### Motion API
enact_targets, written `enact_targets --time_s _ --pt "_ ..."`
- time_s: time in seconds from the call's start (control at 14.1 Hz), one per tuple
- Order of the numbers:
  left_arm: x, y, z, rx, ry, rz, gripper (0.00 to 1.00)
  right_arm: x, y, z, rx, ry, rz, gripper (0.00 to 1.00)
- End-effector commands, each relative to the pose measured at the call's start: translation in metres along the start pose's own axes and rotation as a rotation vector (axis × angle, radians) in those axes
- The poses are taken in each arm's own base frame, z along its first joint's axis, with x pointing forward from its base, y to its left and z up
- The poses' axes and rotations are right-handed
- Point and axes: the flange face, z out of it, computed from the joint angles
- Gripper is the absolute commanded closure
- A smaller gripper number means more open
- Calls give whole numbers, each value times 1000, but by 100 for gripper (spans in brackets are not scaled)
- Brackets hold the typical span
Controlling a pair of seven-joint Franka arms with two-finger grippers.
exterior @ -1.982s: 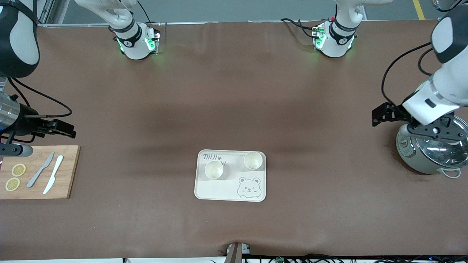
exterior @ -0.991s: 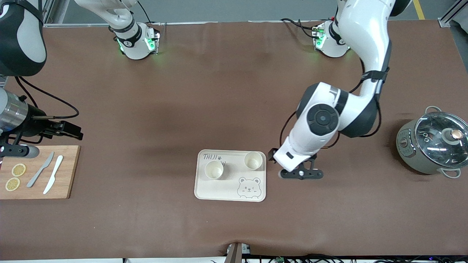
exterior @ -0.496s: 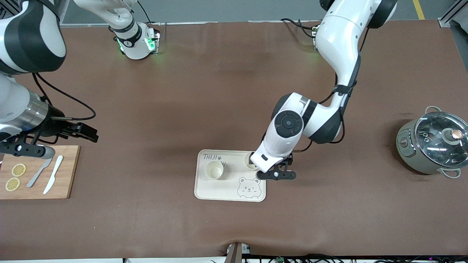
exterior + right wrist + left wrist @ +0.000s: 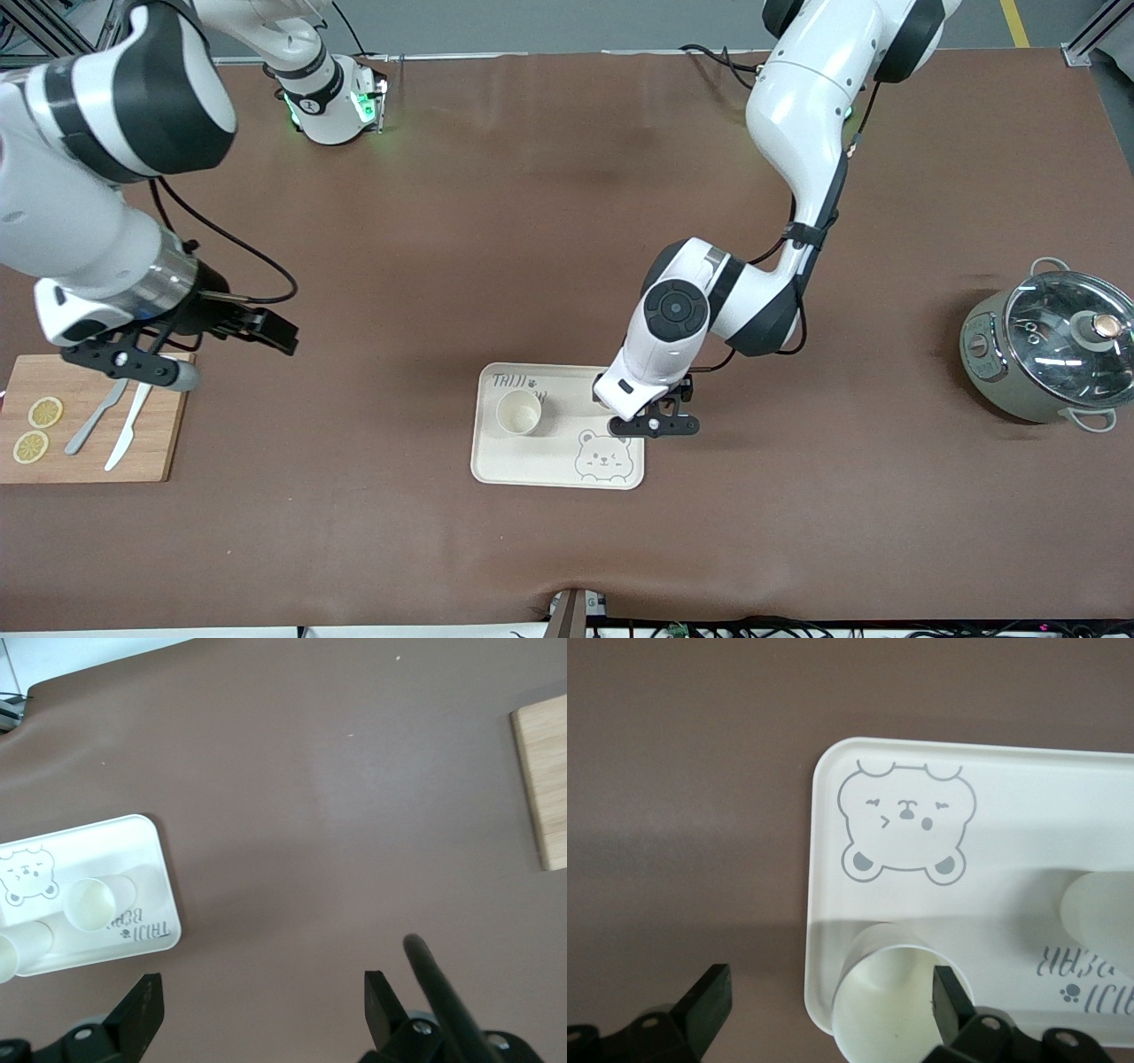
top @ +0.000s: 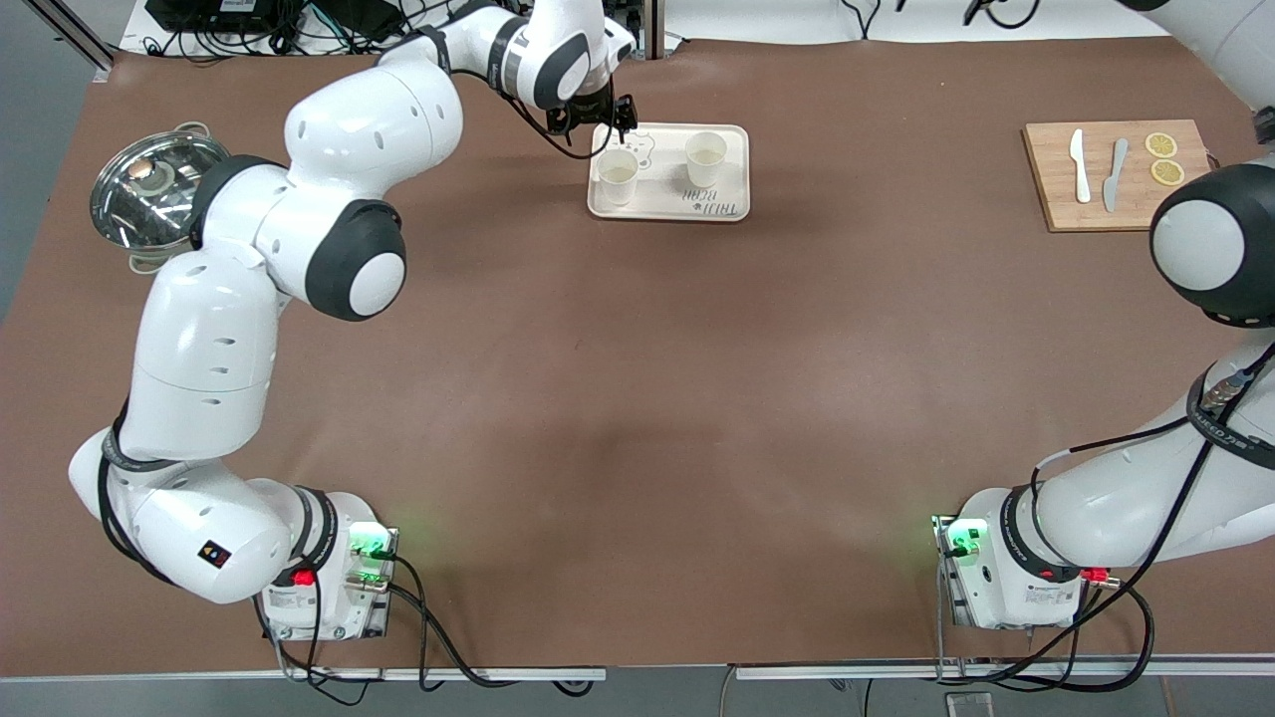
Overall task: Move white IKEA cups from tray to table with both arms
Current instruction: 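Lower the left gripper around a cup while the right gripper reaches the tray, then close the left gripper on its cup while the right gripper grasps the other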
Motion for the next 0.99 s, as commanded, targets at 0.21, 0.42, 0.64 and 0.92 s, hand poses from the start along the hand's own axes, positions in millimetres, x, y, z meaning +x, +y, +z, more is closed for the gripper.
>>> enact_targets --time_s 0.21,0.42,0.64,0.92 --pt "-12 13 17 8 17 -10 0 -15 -59 28 36 17 92 0" --pt "-16 14 20 10 15 -5 0 -23 -92 52 51 25 147 0" --pt "-15 12 21 13 15 -3 0 -29 -124 83 74 42 171 0" --pt "-17 7 26 23 1 3 0 -39 -158 130 79 47 132 0"
